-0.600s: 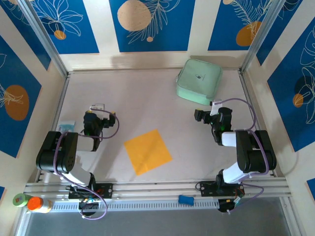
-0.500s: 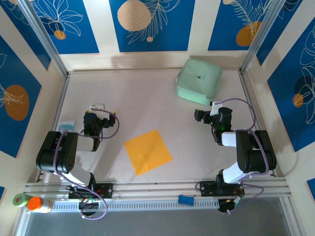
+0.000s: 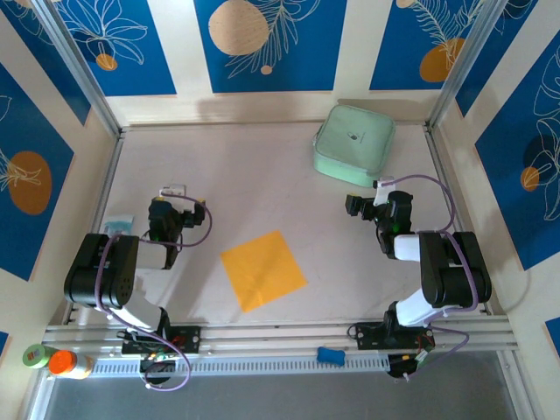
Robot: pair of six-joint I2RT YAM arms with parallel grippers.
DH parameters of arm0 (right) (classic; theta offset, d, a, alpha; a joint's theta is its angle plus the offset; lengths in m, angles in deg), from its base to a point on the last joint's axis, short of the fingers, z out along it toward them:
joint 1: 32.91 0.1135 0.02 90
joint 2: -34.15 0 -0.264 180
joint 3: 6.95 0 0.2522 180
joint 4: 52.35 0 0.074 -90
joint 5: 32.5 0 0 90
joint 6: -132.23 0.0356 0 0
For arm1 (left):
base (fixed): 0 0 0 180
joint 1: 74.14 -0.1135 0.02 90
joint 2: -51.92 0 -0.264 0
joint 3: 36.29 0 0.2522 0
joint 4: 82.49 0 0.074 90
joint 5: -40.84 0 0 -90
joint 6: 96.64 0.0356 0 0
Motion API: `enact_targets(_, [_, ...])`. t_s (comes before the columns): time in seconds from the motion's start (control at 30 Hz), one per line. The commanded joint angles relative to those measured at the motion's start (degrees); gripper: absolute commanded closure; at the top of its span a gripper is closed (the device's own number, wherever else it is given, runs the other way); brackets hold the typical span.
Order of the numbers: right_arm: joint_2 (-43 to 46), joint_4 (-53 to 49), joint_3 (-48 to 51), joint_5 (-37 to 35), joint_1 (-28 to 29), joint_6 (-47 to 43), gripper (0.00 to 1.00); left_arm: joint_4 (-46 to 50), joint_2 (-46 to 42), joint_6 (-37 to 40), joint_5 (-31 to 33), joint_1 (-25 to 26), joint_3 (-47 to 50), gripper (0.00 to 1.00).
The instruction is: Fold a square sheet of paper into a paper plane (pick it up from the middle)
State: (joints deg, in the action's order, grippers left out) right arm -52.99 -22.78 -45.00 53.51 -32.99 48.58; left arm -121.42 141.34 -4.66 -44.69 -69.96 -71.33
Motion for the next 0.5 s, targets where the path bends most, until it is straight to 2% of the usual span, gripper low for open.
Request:
enact_targets(0.0, [-0.14, 1.94, -0.05, 1.44, -0.47, -0.63, 0.01, -0.6, 0.34, 0.21, -1.22, -0.5, -0.52, 0.01])
enact_targets(0.47, [-0.05, 2.24, 0.13, 1.44, -0.46, -0.64, 0.01, -1.41, 0.15, 0.31, -1.18, -0.5, -0.03, 0.01])
